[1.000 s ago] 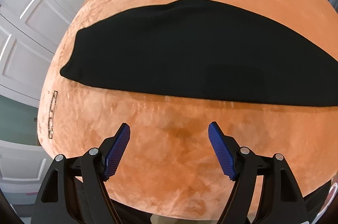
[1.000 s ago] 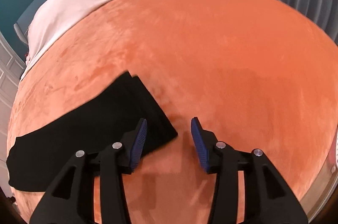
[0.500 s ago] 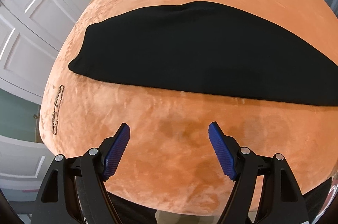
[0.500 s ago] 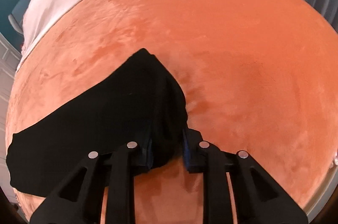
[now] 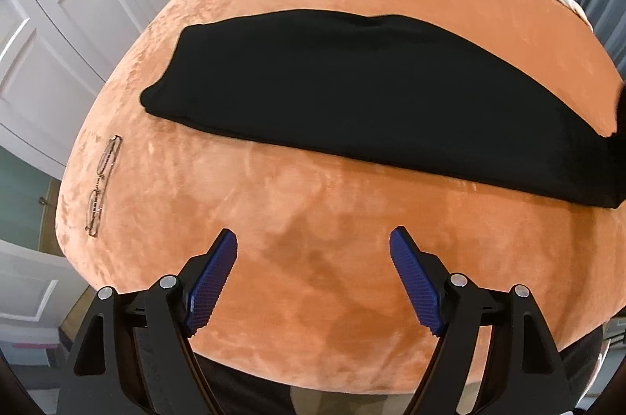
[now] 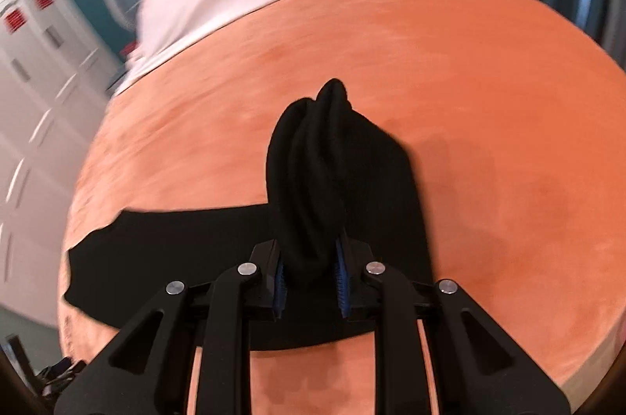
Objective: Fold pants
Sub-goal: 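Grasp the pants end with the right tool and fold it over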
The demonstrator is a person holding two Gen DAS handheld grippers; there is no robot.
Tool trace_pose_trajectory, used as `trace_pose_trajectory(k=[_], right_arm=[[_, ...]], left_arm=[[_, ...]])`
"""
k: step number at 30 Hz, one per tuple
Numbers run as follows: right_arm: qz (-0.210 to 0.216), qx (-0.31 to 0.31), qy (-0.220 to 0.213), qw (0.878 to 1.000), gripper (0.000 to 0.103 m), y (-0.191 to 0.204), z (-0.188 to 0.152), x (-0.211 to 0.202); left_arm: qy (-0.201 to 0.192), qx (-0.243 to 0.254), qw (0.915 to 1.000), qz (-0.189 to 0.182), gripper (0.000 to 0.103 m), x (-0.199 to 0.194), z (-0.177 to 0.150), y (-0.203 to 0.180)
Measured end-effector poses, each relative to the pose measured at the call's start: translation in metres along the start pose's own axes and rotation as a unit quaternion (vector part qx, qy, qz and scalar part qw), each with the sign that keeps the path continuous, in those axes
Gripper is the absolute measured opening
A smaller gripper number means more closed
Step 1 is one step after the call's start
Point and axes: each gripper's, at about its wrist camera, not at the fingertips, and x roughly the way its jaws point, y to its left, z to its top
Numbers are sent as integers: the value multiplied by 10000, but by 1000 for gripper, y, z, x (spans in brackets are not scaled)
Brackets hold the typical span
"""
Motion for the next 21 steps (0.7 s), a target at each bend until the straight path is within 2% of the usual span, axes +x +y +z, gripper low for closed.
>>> trace_pose_trajectory(k=[4,7,10,13,17,19,21], right_arm=[[392,-457,270,9978,19,83,-17,30],[562,-841,511,9936,19,141,-35,52],[618,-1149,729,9888,19,189,-53,78],[350,-1688,933,9806,19,232,-77,105],[40,-2120,1189,9700,19,259,-112,136],[-127,-2424,1212,9625,21,261,-122,145],[-138,-2580,1079,9600,23,260,-125,141]], left_arm=[[-80,-67,9999,5,78,-2,-2,23],[-229,-63,9996,160,78,-5,-4,39],[-372,30,9986,367,78,-7,-4,49],[-469,143,9979,431,78,-9,-3,54],[-554,159,9977,371,78,-11,3,60],[-600,168,9973,380,78,-12,6,60],[-627,183,9971,381,79,-13,9,58]])
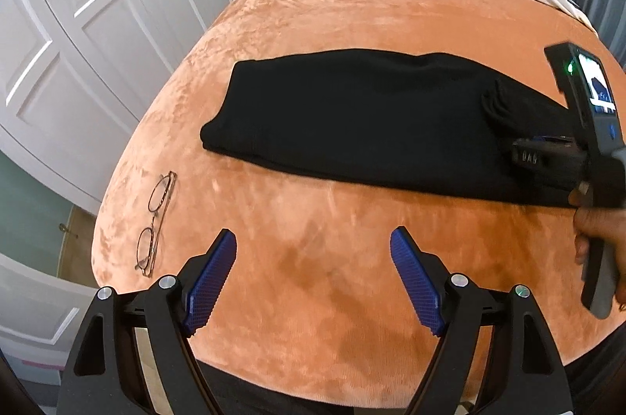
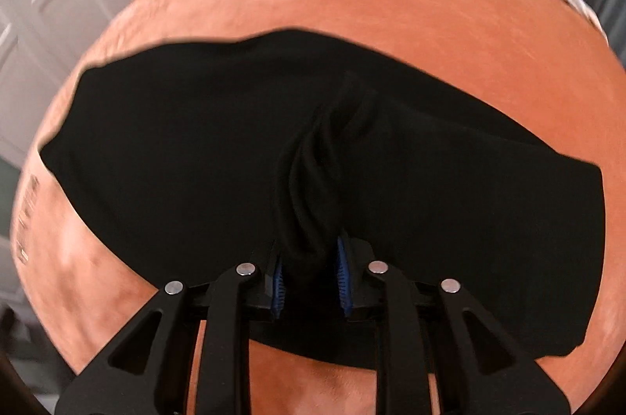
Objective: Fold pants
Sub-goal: 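Grasp the pants end with the right tool and fold it over, then release the folded end with the right tool and lift away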
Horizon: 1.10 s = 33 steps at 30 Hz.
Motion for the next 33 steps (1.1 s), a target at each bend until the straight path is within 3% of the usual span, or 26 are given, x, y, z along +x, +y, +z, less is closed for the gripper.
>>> trace_pose_trajectory(k=[2,4,7,11,18,20,22,24,26,29,32,33], right_arm=[[19,19,-98,9999,31,-7,-4,-12],[116,112,-253,9995,45,-15,-6,-26],[307,311,-500,9978,46,-29,-19,-49],[425,286,-402,9979,46,-35,-32,-54],[504,152,-164,9985,46,-15,-17,-24],[590,247,-280,9976,46,-14,-15,-25],[508,225,-249,9981,65,-10,-16,-20],[379,58,-90,9992,68,-3,-18,-8],[182,-62,-79,9998,68,3,-17,2],[40,-95,-113,9999,60,6,-14,4],[42,-76,-122,9999,43,5,-11,3],[91,-77,-115,9999,28,5,-10,1]], left_arm=[[-7,32,10000,-3,79,2,1,-2],[32,54,10000,27,79,6,3,-4],[112,-5,9999,-44,79,12,6,-7],[225,-79,9993,-279,79,16,10,-17],[305,1,9989,-367,79,12,17,-38],[272,32,9990,-355,81,10,17,-39],[290,59,9991,-309,85,14,17,-37],[369,56,9989,-299,85,20,17,-36],[423,-14,9985,-338,84,23,18,-35],[415,-110,9982,-413,84,23,20,-31],[417,-96,9982,-429,84,25,20,-29],[428,-95,9981,-422,84,26,20,-28]])
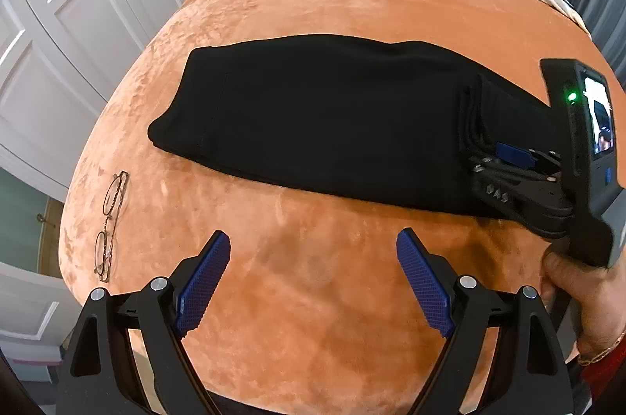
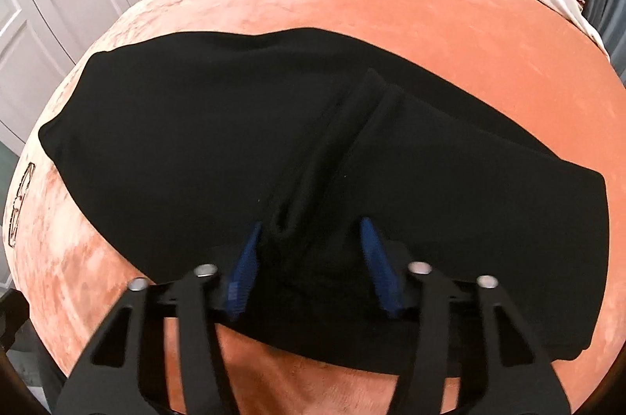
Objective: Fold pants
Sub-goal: 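Release the folded end with the right tool and lift away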
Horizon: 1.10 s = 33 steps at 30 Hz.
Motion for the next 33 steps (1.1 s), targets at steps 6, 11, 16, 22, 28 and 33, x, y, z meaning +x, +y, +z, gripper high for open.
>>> trace_pose_trajectory(k=[6,11,16,22,28,33], right_arm=[[224,342,-303,9987,13,0,15,-30],[450,190,-328,9983,13,17,26,-33],[605,184,110,9979,28,23,17,-3],[499,1120,-744,9897,75,-64,-11,-91],[-434,2148,-486,9745,77,-202,-73,-116],[136,2719,-361,9616,77,-234,-97,-96]], left_arm=[[26,-12,10000,-58,85,1,0,-2],[67,59,9999,-56,85,4,-2,-5],[118,69,9999,-12,84,3,-3,-7],[173,157,9997,96,85,7,-6,-9],[313,-670,9964,-411,85,34,9,22],[375,-1603,9860,-272,84,76,46,80]])
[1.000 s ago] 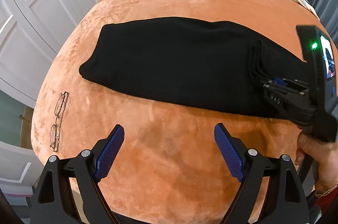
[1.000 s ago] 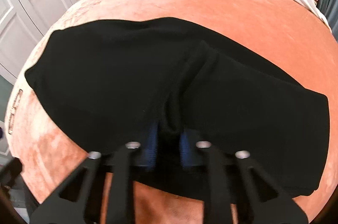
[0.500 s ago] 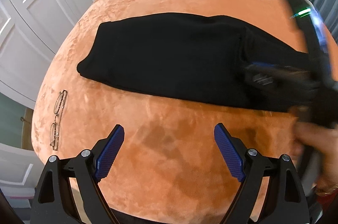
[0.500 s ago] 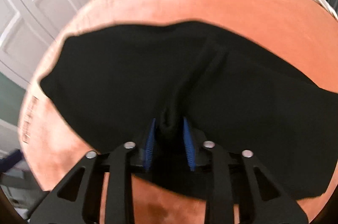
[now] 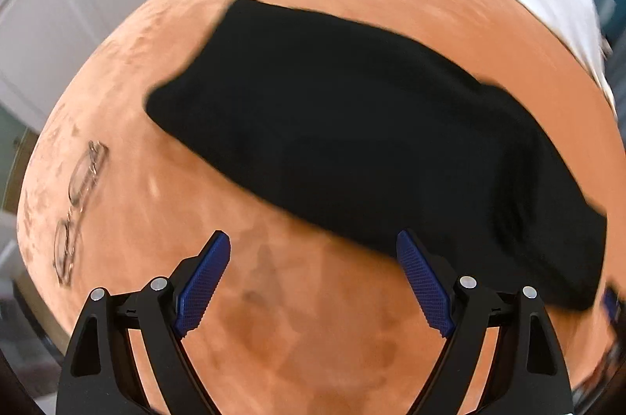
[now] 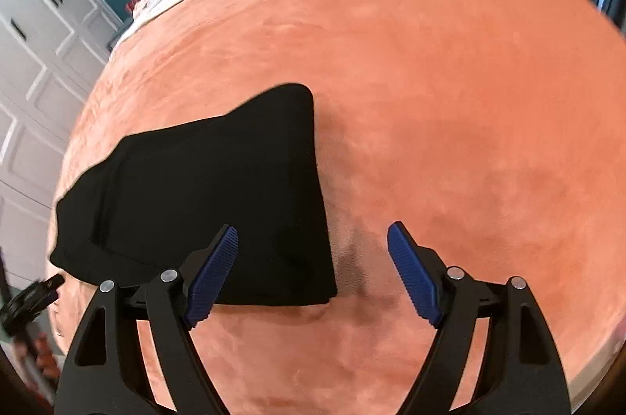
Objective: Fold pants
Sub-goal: 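Grasp the other end of the black strip with the left tool and fold it over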
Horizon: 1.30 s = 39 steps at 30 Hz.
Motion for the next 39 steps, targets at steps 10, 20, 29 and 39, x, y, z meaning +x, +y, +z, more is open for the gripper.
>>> trace_pose_trajectory(k=[10,20,29,39], right_arm=[[220,-47,225,9995,74,35,-18,59],[841,340,160,9957,28,38,-3,15],[703,592,231,9955,21,-31,-34,-67],[317,802,625,9943,31,-80,-88,-36]], left_arm=[[11,-1680,9857,136,88,57,44,68],[-120,-1169,9919,-475,16,21,48,40],[182,-520,9962,-670,16,-40,-43,22],[224,-27,9988,-429,26,-12,-63,-1]])
